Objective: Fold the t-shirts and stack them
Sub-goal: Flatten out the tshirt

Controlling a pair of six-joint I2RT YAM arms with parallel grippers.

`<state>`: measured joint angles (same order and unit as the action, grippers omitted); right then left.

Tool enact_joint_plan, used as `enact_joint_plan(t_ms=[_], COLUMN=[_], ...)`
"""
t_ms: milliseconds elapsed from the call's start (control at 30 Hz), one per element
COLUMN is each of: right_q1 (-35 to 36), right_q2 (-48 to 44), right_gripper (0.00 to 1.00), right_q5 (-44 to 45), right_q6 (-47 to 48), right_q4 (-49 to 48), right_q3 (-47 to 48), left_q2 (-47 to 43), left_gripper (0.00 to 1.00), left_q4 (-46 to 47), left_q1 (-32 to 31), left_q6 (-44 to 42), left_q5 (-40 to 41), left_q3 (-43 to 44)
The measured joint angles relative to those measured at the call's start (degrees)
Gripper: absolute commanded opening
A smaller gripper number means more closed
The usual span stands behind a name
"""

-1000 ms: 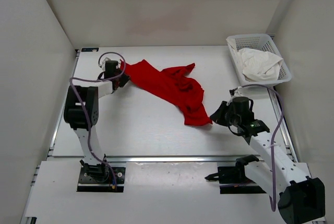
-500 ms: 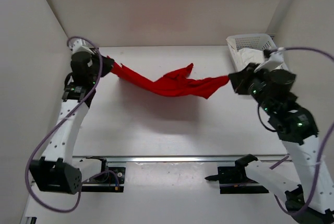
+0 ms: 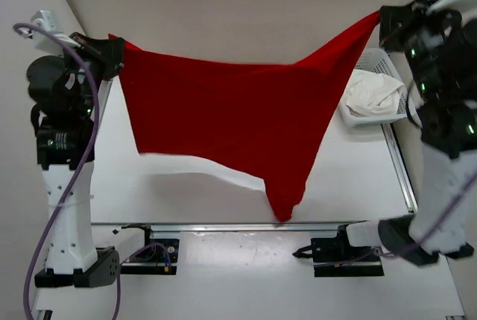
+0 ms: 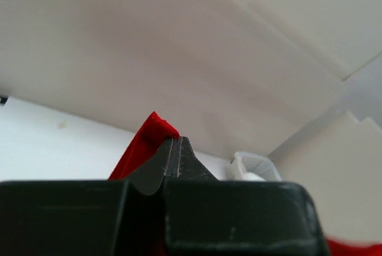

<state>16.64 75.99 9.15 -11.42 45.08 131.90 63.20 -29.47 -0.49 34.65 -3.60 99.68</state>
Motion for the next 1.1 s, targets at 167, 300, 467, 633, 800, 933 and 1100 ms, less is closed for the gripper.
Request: enact_joint_plan(t_ms=[167,300,467,633,800,933,1100], right_q1=[-13.7,-13.35,-13.49,-14.14,-12.26,-8.35,-10.56], right_q2=[15.91,32.61,47.17,46.99,36.85,27.21,16.15], right_gripper=[0.0,0.0,0.0,0.0,0.0,0.0,0.0], right_q5=[-12.35,-15.98,-17.77,-18.64,-16.17,-14.56,-15.02], right_q6=[-0.42,0.35,0.7,-0.74,-0.48,0.94,-0.22], right_q4=[-3.04,-3.3,0.63,-2.54,-12.39,-17.99,-21.73], right_q3=[1.22,1.92,4.94,8.72,9.38,9.14,-3.1], left_q2=[5.88,15.82,29.81,44.65,46.58,39.91,31.61], left_gripper=[0.0,0.0,0.0,0.0,0.0,0.0,0.0], left_q4=[2.95,3.87,2.12,-2.86,-3.3,-1.11,1.49], left_q1=[-0.09,-0.09,-0.55,-1.05,0.2,3.74,5.53], left_q6=[-0.39,-0.37,-0.37,-0.33,0.76,1.42,1.16], left_q5=[1.18,2.86,4.44,4.24,2.36,1.53,2.03], left_q3=[-9.57,-17.27,-13.79,11.32,25.66,22.05,12.04])
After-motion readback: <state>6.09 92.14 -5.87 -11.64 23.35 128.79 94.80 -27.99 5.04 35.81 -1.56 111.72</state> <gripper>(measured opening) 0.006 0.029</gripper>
